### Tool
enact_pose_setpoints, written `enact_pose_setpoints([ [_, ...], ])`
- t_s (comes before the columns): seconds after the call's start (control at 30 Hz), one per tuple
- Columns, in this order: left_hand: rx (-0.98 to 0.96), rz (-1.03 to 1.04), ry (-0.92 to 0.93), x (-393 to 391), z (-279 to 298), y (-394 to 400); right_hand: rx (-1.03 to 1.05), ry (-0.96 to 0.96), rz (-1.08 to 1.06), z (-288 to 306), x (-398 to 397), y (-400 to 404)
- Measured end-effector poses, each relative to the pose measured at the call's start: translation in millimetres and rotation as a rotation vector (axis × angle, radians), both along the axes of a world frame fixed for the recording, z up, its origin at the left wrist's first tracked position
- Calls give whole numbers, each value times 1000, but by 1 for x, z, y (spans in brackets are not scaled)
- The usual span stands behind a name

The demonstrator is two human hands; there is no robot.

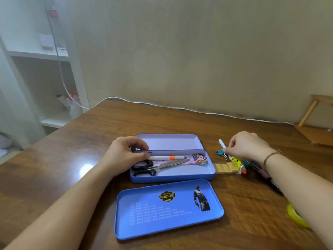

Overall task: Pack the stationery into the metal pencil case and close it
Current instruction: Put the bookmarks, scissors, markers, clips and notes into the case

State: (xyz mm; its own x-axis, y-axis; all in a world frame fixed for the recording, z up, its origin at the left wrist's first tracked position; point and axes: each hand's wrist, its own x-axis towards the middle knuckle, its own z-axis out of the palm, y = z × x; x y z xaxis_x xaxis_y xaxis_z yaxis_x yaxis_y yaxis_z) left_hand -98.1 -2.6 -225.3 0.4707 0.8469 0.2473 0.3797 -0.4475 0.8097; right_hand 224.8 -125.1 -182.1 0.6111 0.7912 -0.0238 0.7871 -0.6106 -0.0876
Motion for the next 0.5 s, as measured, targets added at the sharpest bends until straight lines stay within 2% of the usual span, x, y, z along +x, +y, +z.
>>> enact_pose_setpoints([
  [0.13,14,22,32,2,0,0,62,89,-47,-1,5,4],
  [0.23,24,50,38,3,-1,2,433,21,72,-1,1,5],
  [0.3,30,75,35,4,-2,3,694,3,315,4,-16,5],
  [0.37,33,80,38,4,-2,3,675,-27,634,10,-43,6],
  [0.43,36,70,37,3,-3,3,501,-248,875,5,-68,9],
  [0.5,35,57,36,2,-3,3,396,-427,999,-6,-83,17],
])
